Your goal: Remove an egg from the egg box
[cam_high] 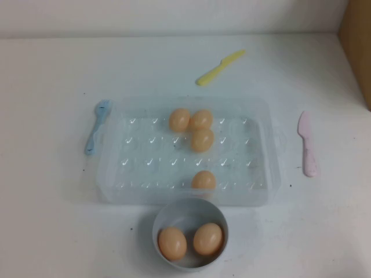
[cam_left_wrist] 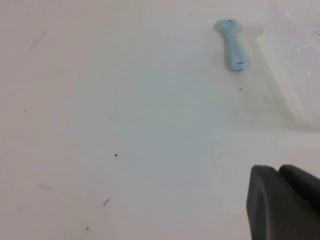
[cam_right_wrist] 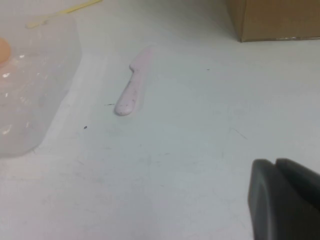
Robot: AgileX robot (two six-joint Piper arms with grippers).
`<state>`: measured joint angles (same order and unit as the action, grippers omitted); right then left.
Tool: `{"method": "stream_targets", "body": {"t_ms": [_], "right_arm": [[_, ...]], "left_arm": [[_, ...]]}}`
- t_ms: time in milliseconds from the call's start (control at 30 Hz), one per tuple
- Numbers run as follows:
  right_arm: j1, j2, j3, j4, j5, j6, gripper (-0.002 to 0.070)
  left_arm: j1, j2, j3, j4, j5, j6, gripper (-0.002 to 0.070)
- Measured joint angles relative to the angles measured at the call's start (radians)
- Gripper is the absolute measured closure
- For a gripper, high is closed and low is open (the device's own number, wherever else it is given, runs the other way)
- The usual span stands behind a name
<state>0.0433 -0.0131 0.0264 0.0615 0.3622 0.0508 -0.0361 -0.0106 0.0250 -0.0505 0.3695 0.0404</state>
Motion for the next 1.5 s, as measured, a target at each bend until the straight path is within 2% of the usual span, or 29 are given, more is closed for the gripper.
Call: {"method": "stream_targets", "body": {"t_ms": [233, 333, 500, 700, 767, 1033, 1100, 1300, 1500], "right_arm": [[0.000, 0.000, 0.000, 0.000, 0.000, 0.000, 0.0694], [0.000, 0.000, 0.000, 0.000, 0.000, 0.000, 0.0694], [0.000, 0.000, 0.000, 0.000, 0.000, 0.000, 0.0694], [0.000, 0.000, 0.000, 0.000, 0.000, 0.000, 0.0694], [0.000, 0.000, 0.000, 0.000, 0.000, 0.000, 0.0694], [0.000, 0.000, 0.000, 0.000, 0.000, 0.000, 0.0694], [0.000, 0.000, 0.000, 0.000, 0.000, 0.000, 0.0694], [0.000, 0.000, 0.000, 0.000, 0.000, 0.000, 0.0694], [0.000, 0.000, 0.000, 0.000, 0.000, 0.000, 0.0694]], "left_arm": [[0.000, 0.000, 0.000, -0.012, 0.000, 0.000, 0.0680], [0.000, 0.000, 0.000, -0.057, -0.013, -0.002, 0.0680], [0.000, 0.000, 0.000, -0.238, -0.137, -0.002, 0.0680], [0.000, 0.000, 0.000, -0.611, -0.321, -0.062, 0.0680], [0.000, 0.000, 0.000, -0.698, -0.370, -0.081, 0.0680], [0.000, 0.000, 0.000, -0.762, -0.476, -0.091, 0.0680], [0.000, 0.000, 0.000, -0.762, -0.440, -0.090, 0.0680], [0.000, 0.079, -0.145, -0.700, -0.111, 0.059, 0.0680], [0.000, 0.366, -0.451, -0.670, 0.235, 0.357, 0.0680]]}}
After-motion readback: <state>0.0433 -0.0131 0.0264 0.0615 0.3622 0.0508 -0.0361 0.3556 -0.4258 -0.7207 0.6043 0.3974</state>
